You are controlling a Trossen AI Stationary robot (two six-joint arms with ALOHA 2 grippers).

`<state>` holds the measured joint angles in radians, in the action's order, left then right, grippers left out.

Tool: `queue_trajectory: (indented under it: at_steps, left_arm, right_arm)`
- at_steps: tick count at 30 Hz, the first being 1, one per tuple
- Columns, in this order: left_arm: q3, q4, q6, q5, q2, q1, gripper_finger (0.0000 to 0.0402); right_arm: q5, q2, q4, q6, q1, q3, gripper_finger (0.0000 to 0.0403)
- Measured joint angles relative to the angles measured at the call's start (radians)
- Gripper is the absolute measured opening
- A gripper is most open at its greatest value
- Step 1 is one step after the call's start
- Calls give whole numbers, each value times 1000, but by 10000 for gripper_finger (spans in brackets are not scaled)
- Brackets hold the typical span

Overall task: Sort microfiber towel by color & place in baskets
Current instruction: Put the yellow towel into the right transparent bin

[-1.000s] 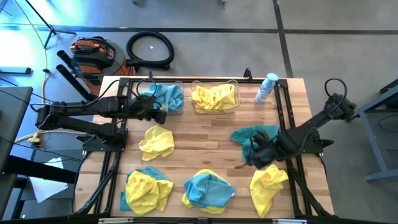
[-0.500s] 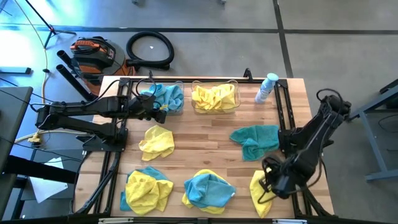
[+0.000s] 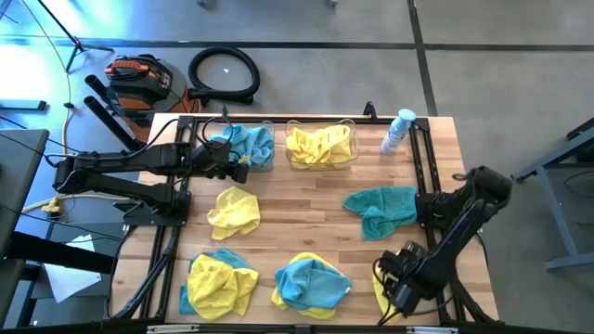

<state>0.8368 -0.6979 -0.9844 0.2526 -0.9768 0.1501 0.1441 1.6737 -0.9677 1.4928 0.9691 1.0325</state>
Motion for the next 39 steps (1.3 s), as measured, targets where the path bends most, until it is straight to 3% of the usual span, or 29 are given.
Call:
queue_trajectory:
  at_steps: [5, 9, 12, 17, 20, 22, 25, 30, 35, 39]
  left_arm:
    - [0, 0, 0, -3, 0, 0, 117]
    - [0, 0, 0, -3, 0, 0, 117]
    - [0, 0, 17, -4, 0, 5, 117]
    - [0, 3, 68, -27, 1, 38, 117]
    - [1, 5, 119, -68, 1, 67, 117]
    - [1, 8, 156, -92, 1, 90, 117]
    - [1, 8, 208, -116, 1, 123, 117]
    - [1, 8, 313, -191, 1, 184, 117]
    - [1, 8, 393, -247, 1, 230, 117]
    - [1, 8, 449, -272, 1, 259, 117]
  right_arm:
    - [-84, 112, 46, -3, 0, 1, 275]
    - [-104, 161, 96, 58, 0, 6, 251]
    - [-100, 157, 135, 145, 0, 5, 199]
    - [-76, 88, 139, 262, 0, -2, 42]
    - [-56, 21, 110, 343, 0, -2, 21]
    - [17, -23, 81, 423, 0, -2, 33]
    - [218, -103, 66, 494, -3, -2, 26]
    - [529, -249, 12, 484, -59, -1, 9]
    - [780, -376, 3, 264, -222, -1, 4]
    - [791, -451, 99, -6, -430, -1, 4]
